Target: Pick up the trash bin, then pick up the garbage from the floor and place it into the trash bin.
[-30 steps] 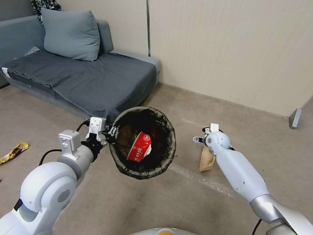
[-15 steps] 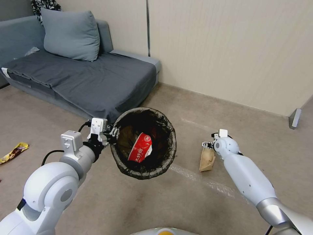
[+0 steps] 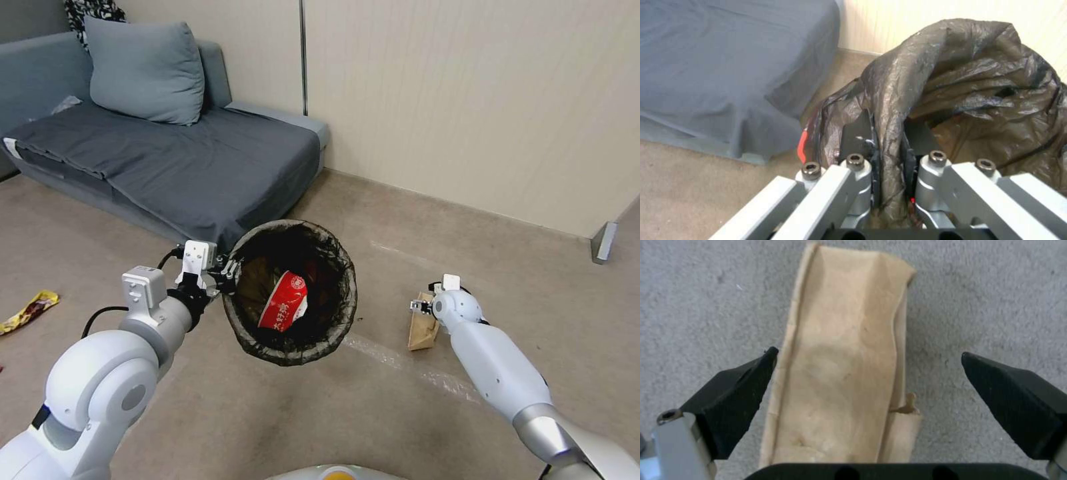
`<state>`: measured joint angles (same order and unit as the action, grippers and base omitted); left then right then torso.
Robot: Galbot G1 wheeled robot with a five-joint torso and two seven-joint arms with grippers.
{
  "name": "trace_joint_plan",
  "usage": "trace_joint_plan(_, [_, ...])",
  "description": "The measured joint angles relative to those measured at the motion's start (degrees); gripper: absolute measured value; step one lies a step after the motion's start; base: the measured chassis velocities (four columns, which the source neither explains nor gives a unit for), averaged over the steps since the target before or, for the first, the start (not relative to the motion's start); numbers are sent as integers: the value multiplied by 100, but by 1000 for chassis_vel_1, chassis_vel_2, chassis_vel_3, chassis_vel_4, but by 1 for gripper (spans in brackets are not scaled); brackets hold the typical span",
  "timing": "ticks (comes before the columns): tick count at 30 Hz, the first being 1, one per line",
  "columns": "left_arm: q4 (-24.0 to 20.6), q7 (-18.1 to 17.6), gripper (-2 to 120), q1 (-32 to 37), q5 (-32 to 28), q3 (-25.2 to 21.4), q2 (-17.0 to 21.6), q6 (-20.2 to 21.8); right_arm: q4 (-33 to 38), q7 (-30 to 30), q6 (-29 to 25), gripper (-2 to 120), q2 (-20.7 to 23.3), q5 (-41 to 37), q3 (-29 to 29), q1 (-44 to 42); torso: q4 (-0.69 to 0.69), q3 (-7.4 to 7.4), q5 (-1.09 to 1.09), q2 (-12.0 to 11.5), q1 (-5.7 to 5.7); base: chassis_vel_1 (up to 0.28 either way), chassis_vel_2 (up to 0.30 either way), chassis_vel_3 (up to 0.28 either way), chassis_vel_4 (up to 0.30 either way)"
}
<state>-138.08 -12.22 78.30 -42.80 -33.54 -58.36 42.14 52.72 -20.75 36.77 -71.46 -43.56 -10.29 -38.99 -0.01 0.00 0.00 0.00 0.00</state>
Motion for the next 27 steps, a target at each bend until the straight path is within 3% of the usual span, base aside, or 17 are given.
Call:
trace_joint_plan(8, [8,7,6,-15,-2,-2,4,0,-420,328,-146,100,75,300,-41,-16,0,0,-1,0,0,0,0,0,0])
trace_joint_plan(17, [13,8,6,-7,2,11,-15,0,-448,434,-176,68,-67,407,-46,-60,1,0,0,0,0,0,0,0,0])
trace_joint_plan(27, [20,9,6,3,7,-19,-19,0,9,364,-22,30,-31,432,-35,-179,0,0,1,0,0,0,0,0,0])
